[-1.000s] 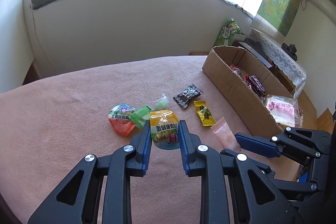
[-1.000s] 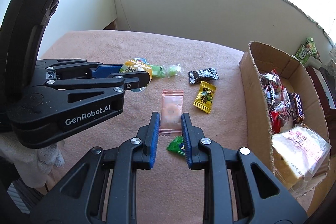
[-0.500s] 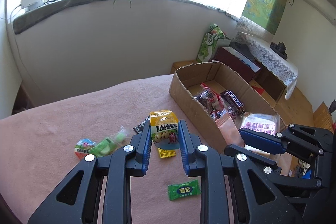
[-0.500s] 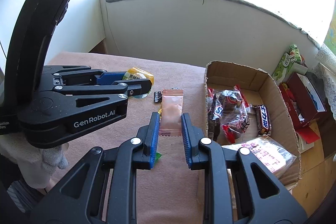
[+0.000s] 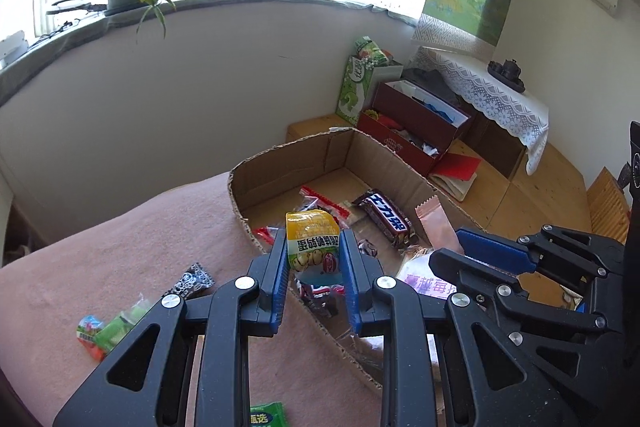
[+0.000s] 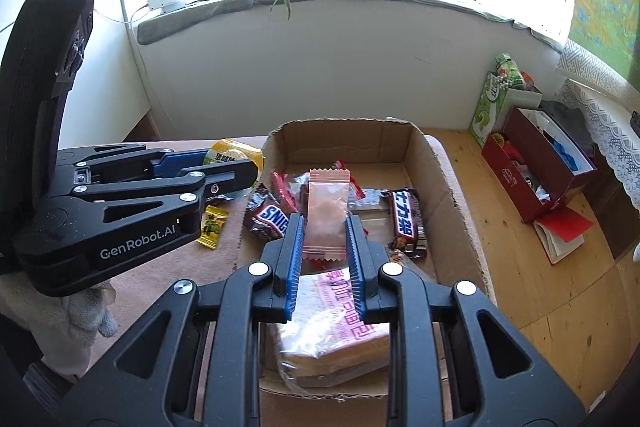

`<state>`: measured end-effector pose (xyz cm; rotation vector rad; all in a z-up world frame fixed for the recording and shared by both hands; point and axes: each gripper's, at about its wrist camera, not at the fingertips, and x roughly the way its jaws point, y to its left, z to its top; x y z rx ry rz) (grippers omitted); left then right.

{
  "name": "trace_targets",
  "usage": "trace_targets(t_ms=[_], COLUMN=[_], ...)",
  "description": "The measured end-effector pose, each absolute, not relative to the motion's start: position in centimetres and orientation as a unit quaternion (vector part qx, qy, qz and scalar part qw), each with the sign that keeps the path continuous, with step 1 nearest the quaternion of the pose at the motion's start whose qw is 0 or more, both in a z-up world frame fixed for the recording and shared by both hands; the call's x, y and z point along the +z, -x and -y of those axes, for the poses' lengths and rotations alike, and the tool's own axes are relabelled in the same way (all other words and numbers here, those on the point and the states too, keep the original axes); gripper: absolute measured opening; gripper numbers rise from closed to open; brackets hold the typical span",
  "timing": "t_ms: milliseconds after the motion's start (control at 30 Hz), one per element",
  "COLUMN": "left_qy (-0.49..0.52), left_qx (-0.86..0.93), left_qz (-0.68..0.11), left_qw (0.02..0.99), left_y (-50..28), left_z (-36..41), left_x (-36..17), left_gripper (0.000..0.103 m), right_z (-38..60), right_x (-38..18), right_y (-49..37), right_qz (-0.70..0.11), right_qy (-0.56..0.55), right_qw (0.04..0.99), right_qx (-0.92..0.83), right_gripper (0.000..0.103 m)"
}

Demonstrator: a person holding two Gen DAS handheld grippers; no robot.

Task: Organize snacks
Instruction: 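Carry the yellow snack bag and pink candy into the box and release both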

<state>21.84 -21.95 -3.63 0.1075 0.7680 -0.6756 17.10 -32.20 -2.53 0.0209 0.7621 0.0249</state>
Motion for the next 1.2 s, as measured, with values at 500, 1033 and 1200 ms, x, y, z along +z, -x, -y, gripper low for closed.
trace_targets(t_ms=[500,1033,1200], left_qy=[-0.071,-0.063,-0.055], left_qx=[-0.315,-0.291,-0.281], left_qz=[-0.377,-0.370,-0.366], left_qw=[0.868,0.880,0.885], left_y=[-22.2,-21.9,-21.8], left_z=[25.5,23.7,22.0], left_x=[-3.9,-3.3,-2.9], left_gripper=[0.023,0.046,0.046], right_z=[36.0,35.5,33.8], right_x=[-4.0,-3.0,-2.7], right_y=[-17.3,-16.2,-16.0], right_qz=[-0.381,-0.369,-0.370], right_qy=[-0.015,-0.004,0.011], right_qw=[0.924,0.930,0.929], right_qx=[0.002,-0.007,0.004], right_gripper=[0.022,0.063,0.063])
